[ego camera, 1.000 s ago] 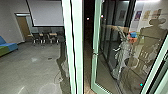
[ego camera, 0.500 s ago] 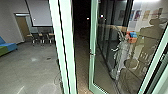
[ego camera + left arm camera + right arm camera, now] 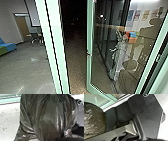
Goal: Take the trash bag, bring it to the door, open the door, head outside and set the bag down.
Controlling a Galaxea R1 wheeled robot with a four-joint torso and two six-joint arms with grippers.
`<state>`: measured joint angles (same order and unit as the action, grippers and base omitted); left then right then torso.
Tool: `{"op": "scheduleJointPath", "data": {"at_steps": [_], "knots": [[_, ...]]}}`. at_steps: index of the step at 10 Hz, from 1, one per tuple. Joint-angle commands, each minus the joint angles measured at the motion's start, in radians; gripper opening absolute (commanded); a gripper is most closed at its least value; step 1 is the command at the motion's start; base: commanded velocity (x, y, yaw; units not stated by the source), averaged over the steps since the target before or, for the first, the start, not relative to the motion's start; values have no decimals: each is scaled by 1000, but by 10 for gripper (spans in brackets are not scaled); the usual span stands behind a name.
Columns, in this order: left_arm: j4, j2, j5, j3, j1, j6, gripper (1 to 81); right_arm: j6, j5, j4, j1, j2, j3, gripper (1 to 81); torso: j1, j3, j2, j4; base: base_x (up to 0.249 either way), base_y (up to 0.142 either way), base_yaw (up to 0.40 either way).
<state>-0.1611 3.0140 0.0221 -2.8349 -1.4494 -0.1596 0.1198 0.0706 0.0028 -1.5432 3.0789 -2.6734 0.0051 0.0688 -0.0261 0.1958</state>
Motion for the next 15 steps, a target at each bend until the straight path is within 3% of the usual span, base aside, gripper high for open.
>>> {"op": "scheduleJointPath", "data": {"at_steps": [1, 9, 15], "knots": [[6, -6, 56, -6, 56, -5, 10, -6, -57, -12, 42, 11, 14, 811, 0, 0, 0, 0, 0, -130, 0], [5, -13, 56, -6, 56, -3, 10, -3, -60, -7, 47, 2, -89, 811, 0, 0, 0, 0, 0, -130, 0], [5, -10, 56, -6, 56, -3, 10, -3, -58, -7, 45, 10, -85, 811, 0, 0, 0, 0, 0, -140, 0]]}}
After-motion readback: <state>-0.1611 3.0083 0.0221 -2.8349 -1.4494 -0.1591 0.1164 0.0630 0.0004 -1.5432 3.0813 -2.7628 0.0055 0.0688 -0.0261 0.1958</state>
